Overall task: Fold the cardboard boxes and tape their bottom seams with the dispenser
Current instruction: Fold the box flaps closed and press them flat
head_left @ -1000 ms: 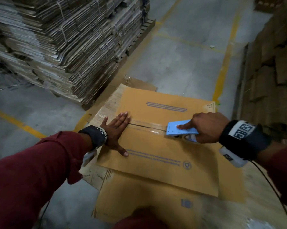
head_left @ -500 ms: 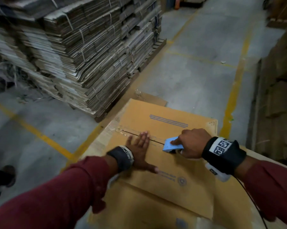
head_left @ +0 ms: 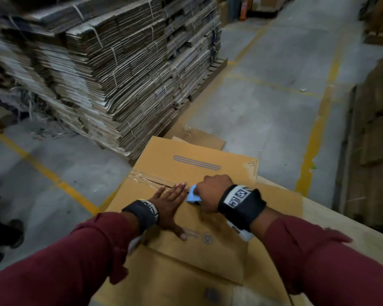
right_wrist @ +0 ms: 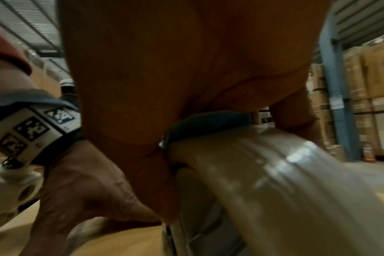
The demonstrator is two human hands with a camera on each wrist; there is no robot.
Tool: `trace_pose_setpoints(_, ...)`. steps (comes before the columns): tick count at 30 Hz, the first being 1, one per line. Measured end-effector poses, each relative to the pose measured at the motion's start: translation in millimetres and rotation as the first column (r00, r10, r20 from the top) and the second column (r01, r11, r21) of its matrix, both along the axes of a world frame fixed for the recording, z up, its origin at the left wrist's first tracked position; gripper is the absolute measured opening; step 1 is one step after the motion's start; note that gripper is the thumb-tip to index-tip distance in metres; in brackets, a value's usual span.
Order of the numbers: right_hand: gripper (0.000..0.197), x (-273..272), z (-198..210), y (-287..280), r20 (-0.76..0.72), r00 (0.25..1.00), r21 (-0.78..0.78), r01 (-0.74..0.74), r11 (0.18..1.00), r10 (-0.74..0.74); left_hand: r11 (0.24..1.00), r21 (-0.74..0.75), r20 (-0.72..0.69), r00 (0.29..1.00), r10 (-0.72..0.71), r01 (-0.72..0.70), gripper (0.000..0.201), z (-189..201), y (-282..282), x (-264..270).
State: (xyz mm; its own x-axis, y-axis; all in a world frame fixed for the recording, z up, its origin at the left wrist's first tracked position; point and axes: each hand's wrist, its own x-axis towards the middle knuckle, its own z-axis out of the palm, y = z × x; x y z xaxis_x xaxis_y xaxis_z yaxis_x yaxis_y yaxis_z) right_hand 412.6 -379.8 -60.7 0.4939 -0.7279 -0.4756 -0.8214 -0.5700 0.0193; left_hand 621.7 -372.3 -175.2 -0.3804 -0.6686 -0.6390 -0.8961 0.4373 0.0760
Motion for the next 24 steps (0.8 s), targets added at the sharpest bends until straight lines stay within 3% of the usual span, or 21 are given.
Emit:
trace_pose_setpoints(3, 0.035, 21, -4, -5, -0.003, 1.000, -0.015, -0.024, 1.000, 0.024, 1.000, 0.009, 0.027, 0.999, -0.018, 0.018, 0.146, -4, 1, 18)
trace_pose_setpoints(11, 0.056, -19, 4, 4, -0.009, 1.000, -0.042, -0.013, 0.999, 0.012, 1.000, 0.013, -0.006, 1.000, 0.000, 0.000, 0.147, -12, 2, 23)
trace_pose_setpoints(24, 0.055, -48, 19, 22, -0.028, 1.000, -0.065, -0.006, 0.998, 0.004, 0.999, -0.001, -0.028, 0.999, -0.035, 0.035, 0.148, -13, 2, 24)
